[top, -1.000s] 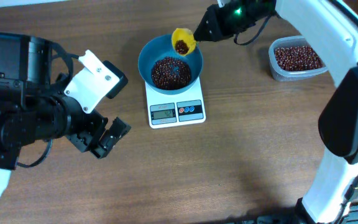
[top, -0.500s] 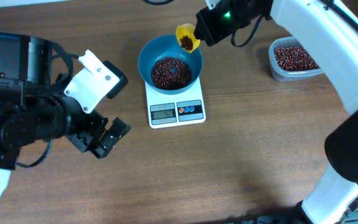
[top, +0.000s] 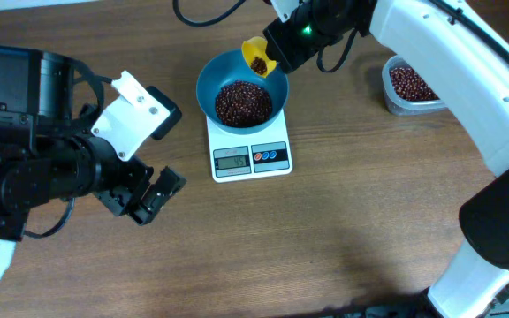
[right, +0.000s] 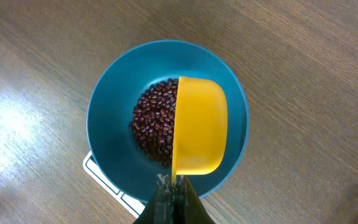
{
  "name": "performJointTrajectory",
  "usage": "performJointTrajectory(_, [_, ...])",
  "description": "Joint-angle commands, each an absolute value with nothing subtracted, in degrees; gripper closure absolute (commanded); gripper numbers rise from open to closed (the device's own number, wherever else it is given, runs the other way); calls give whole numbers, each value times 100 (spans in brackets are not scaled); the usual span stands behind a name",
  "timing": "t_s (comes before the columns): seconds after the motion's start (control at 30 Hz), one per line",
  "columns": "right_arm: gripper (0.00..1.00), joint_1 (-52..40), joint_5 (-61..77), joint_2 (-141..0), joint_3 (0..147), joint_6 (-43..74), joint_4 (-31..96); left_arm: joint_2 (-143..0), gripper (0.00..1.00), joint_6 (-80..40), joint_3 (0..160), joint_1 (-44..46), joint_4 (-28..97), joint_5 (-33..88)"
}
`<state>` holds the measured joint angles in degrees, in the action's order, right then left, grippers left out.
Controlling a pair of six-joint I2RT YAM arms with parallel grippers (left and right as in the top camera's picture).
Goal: Scoop item into bowl and weigh 50g on scale
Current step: 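Tilt the scoop slowly to trickle beans into the bowl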
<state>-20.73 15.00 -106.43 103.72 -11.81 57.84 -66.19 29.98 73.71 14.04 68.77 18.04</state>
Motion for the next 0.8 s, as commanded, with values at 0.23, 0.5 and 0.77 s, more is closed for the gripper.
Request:
performJointTrajectory(0.23, [96,-2104,1431,-10492,10508,-1199,5629,-6587,1,2985,7358,1415,6866,1863])
performJointTrajectory(0.5, [96,-2119,1435,-10510,10516,-1197,5625,-6587,1,2985,7358,1415,6866,1863])
performJointTrajectory(0.77, [96,-2226,1197,-10512,10641,-1194,5612,-6587,1,2985,7358,1415,6866,1863])
